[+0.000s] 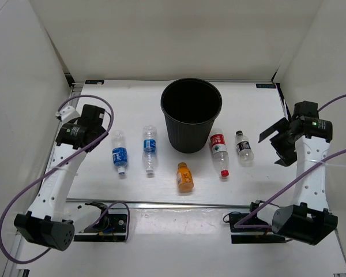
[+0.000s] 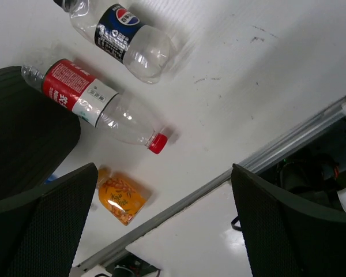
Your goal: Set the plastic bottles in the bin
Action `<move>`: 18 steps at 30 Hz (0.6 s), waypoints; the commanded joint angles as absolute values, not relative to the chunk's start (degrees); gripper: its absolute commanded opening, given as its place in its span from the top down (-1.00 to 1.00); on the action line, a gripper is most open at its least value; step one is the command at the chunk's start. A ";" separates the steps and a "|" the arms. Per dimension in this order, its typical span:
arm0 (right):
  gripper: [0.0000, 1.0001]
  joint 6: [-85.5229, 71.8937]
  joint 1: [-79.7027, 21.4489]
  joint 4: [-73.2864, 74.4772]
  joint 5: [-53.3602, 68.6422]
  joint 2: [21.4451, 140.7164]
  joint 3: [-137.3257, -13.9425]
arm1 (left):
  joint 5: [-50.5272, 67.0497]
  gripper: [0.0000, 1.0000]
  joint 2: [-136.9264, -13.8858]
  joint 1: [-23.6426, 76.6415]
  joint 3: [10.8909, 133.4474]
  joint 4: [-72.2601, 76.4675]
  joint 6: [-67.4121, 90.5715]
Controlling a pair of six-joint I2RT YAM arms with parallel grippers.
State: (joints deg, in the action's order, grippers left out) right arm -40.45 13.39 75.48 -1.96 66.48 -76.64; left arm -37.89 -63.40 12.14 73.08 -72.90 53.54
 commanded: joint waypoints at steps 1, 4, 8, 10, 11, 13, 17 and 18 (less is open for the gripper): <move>-1.00 -36.05 12.40 68.57 0.00 67.76 -73.23 | -36.03 -1.00 -64.42 14.49 73.04 -72.24 45.80; -1.00 -34.02 8.45 64.27 -0.52 69.70 -70.50 | -36.56 -1.00 -65.56 15.03 73.65 -73.12 43.52; -1.00 -34.19 1.60 60.56 -4.84 74.07 -69.17 | -35.17 -1.00 -66.09 15.03 74.17 -72.43 38.51; -1.00 -34.19 -0.78 60.56 -6.49 76.54 -69.87 | -34.20 -1.00 -66.09 15.03 74.79 -71.81 37.62; -1.00 -33.58 -1.40 59.86 -7.81 78.90 -70.57 | -32.62 -1.00 -66.09 15.03 74.79 -71.02 34.14; -1.00 -32.88 -1.93 58.54 -10.71 81.02 -70.58 | -27.70 -1.00 -66.09 15.55 74.79 -68.66 31.39; -1.00 -31.64 -1.93 55.73 -14.32 88.67 -72.06 | -22.25 -1.00 -64.95 15.56 73.66 -66.63 29.45; -1.00 -31.64 -1.93 55.20 -15.63 90.33 -73.11 | -21.11 -1.00 -64.43 15.56 72.78 -65.93 29.44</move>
State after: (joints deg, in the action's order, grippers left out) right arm -33.63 -1.89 58.98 -10.33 87.31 -69.73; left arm -26.79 -66.46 15.25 73.08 -69.30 32.88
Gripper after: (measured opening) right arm 0.997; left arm 1.000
